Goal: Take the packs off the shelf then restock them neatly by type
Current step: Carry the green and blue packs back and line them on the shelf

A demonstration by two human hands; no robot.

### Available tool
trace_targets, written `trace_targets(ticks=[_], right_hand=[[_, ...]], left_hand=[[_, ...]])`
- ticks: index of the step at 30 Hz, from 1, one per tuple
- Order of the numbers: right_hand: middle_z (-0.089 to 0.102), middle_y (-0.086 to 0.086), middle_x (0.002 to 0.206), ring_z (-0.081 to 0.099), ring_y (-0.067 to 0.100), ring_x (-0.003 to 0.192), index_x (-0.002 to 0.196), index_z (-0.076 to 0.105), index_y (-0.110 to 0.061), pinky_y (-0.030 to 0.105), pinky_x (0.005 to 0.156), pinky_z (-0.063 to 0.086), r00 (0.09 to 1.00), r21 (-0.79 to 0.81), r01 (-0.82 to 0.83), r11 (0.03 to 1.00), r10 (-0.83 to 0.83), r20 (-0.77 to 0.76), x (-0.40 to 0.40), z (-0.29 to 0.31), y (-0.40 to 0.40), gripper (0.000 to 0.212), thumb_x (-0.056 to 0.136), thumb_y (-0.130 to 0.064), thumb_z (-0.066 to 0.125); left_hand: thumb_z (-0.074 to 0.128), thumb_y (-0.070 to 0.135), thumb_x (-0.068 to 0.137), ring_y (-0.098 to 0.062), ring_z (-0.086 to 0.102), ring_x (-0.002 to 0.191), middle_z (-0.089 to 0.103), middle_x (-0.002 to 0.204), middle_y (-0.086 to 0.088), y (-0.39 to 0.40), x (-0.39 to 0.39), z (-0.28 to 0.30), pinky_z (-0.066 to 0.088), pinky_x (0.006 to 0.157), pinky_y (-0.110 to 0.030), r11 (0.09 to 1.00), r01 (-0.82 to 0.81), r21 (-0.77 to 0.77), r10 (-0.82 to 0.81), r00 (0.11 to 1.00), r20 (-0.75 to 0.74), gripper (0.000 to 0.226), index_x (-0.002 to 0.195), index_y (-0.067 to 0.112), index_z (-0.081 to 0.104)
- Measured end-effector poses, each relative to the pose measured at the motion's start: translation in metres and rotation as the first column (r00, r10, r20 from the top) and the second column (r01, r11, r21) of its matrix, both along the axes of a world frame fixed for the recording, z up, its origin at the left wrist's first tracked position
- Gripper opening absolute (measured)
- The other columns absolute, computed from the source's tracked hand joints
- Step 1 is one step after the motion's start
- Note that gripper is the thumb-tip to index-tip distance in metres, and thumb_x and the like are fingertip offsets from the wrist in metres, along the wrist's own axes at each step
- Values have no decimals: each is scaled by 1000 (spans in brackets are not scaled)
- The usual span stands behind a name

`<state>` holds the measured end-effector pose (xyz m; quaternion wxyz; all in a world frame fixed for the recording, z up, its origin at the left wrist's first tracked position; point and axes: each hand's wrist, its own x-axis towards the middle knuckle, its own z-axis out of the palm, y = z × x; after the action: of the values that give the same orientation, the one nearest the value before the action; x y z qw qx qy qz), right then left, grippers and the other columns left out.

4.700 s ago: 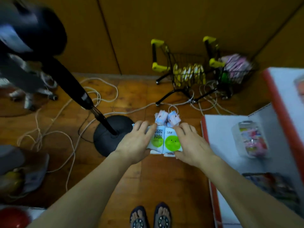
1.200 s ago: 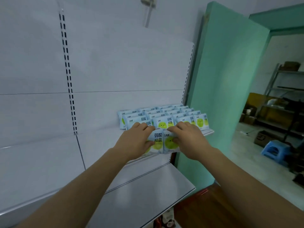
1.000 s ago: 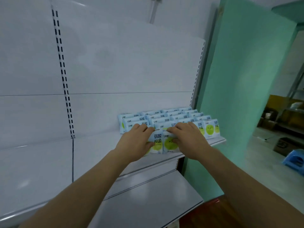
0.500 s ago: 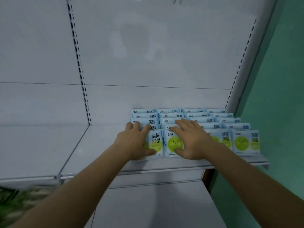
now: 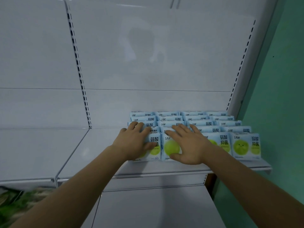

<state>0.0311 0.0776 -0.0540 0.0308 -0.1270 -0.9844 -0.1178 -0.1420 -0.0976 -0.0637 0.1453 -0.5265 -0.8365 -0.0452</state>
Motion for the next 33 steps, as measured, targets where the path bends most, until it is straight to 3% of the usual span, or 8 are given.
trace_targets(ticks=[7, 10, 14, 17, 22, 33], right_hand=[[9, 3, 167, 4, 22, 154, 159, 9, -29, 50, 124, 2, 996, -18, -24, 1000, 23, -87, -1, 12, -5, 81, 91, -67, 32], [21, 3, 164, 12, 23, 152, 158, 19, -27, 49, 124, 6, 985, -12, -67, 998, 64, -163, -5, 14, -10, 75, 95, -63, 36], [40, 1, 154, 31, 22, 145, 151, 37, -23, 47, 121, 20, 953, -8, -122, 992, 115, -282, -19, 20, -20, 78, 89, -67, 21], [48, 3, 148, 37, 24, 140, 146, 45, -20, 47, 118, 27, 927, -19, -171, 985, 155, -342, -36, 21, -32, 74, 90, -63, 23], [58, 8, 134, 49, 31, 130, 132, 58, -13, 50, 112, 36, 877, -19, -292, 956, 260, -404, -67, 10, -72, 63, 92, -54, 33], [54, 12, 142, 43, 33, 137, 139, 54, -12, 50, 117, 29, 823, -15, -474, 880, 438, -361, -125, 13, -213, 66, 94, -53, 30]], left_hand=[[34, 66, 97, -22, 34, 138, 42, 149, 2, 2, 5, 1, 31, 113, -47, 990, 28, 141, -19, 998, -66, 63, 147, 27, 37], [37, 63, 98, -22, 37, 137, 45, 147, 2, -4, 9, 3, 30, 114, -46, 984, 29, 173, -16, 997, -78, 60, 145, 26, 40], [33, 62, 98, -24, 42, 135, 49, 145, 0, -21, 10, 6, 33, 113, -45, 969, -24, 246, 38, 998, -55, 60, 143, 23, 44], [24, 61, 93, -26, 50, 127, 57, 136, -3, -41, 6, 8, 40, 105, -44, 943, -81, 324, 96, 995, -30, 67, 137, 19, 52], [31, 56, 96, -30, 53, 125, 60, 133, -7, -87, -3, -2, 46, 100, -49, 905, -199, 377, 218, 976, -8, 61, 136, 16, 55], [34, 54, 96, -30, 48, 130, 56, 137, -8, -231, -18, -6, 46, 101, -49, 822, -395, 410, 433, 901, 0, 60, 139, 15, 50]])
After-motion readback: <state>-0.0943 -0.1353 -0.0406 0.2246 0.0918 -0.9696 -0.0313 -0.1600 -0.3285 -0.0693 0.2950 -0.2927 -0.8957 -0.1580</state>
